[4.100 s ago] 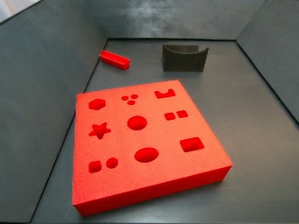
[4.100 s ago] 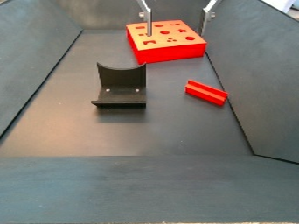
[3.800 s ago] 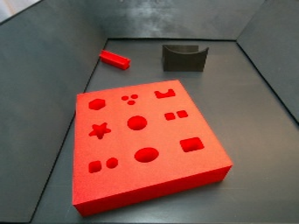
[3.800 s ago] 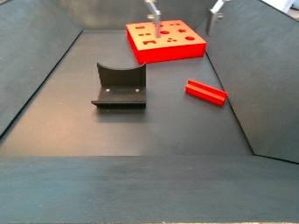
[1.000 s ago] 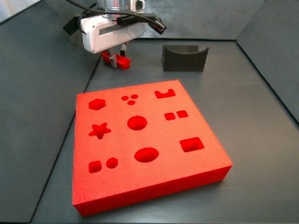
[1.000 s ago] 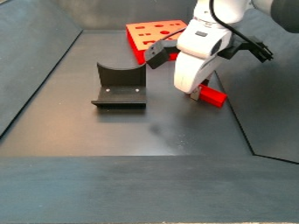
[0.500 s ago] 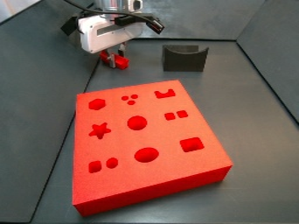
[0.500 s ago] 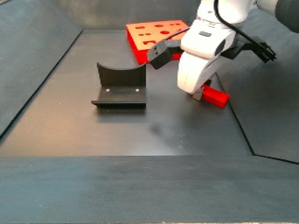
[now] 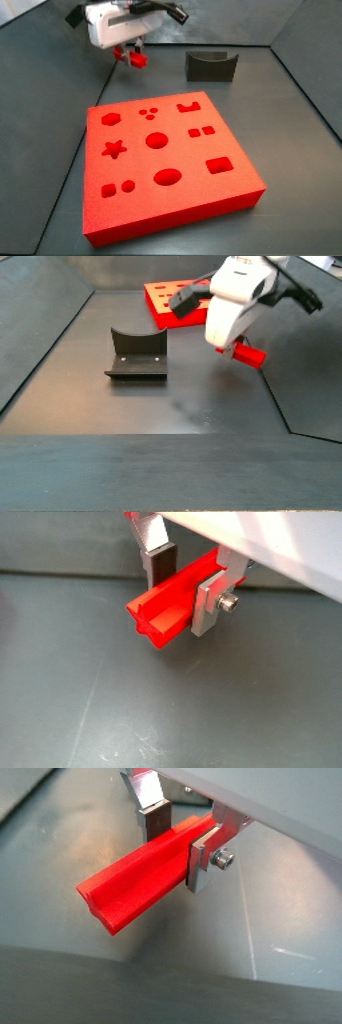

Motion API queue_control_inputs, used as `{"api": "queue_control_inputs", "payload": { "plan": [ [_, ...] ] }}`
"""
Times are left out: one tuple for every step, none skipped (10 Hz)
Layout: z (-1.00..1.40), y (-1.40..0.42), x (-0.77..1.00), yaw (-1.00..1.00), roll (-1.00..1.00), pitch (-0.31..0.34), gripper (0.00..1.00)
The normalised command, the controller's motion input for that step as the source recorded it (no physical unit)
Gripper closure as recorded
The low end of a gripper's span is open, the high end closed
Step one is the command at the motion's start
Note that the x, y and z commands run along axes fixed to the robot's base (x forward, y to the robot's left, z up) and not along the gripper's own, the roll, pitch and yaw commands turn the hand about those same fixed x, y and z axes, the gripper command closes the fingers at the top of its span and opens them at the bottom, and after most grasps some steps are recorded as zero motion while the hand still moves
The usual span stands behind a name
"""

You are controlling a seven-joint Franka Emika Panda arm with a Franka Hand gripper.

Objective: Pick up the star object. Move up. Place the star object on the fixture. Regrasp the star object. Move to above the board. Insert the star object.
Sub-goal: Move up, then place the star object on the fixture.

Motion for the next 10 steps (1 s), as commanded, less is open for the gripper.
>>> {"api": "queue_control_inputs", "payload": {
  "plan": [
    [0.36, -0.01, -0.01, -0.01, -0.05, 0.069, 1.0],
    [0.18, -0.01, -0.02, 0.0, -0.06, 0.047, 1.0],
    [1.0, 0.0, 0.0, 0.0, 0.0, 0.0, 1.0],
    [1.0, 0.0, 0.0, 0.01, -0.01, -0.009, 1.0],
    [1.0, 0.0, -0.01, 0.01, -0.02, 0.011, 1.0],
    [1.0, 0.0, -0.01, 0.01, -0.03, 0.021, 1.0],
    [1.0, -0.01, -0.01, 0.02, -0.04, 0.026, 1.0],
    [1.0, -0.01, -0.02, 0.02, -0.05, 0.024, 1.0],
    [1.0, -0.02, -0.02, 0.02, -0.07, 0.023, 1.0],
    [1.0, -0.02, -0.02, 0.02, -0.08, 0.023, 1.0]
  ]
}}
